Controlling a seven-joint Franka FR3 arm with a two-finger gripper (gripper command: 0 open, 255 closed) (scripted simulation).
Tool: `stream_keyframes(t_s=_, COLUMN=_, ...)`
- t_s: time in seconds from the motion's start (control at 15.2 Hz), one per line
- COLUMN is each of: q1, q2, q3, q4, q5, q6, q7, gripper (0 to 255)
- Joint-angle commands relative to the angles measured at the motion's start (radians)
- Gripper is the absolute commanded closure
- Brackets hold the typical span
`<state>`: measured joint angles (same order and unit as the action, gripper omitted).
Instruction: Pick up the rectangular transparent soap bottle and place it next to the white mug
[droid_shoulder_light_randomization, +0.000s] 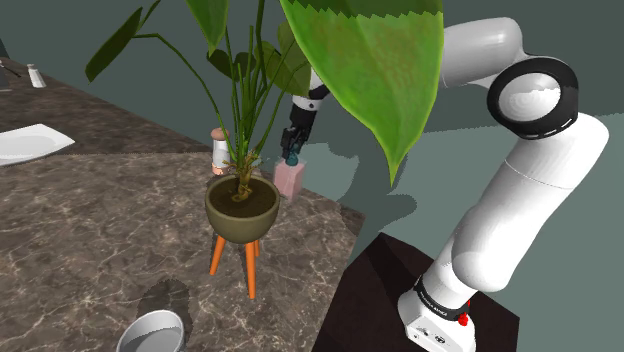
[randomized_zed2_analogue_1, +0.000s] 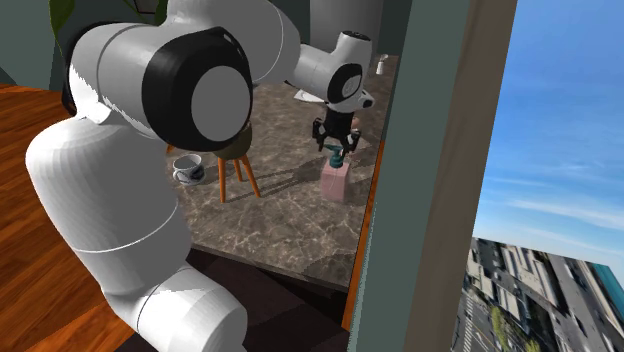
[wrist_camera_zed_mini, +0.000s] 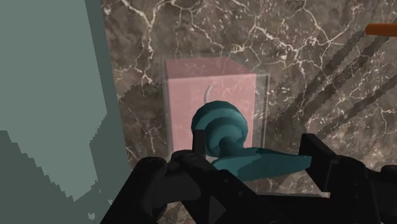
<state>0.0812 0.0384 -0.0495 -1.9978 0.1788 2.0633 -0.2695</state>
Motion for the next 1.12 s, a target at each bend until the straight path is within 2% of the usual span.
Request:
stream_keyframes(t_s=0.0, q1=-0.001, q2=-0.011, q3=-0.001, q4=0.015, q5=-0.003, q6=-0.026, q7=0.003, gripper=255)
stream_keyframes(t_s=1.06, q1=-0.004, q2=-0.044, q3=-0.004, q4=0.191, q5=-0.018, q6=-0.232, q7=0.036, gripper=255)
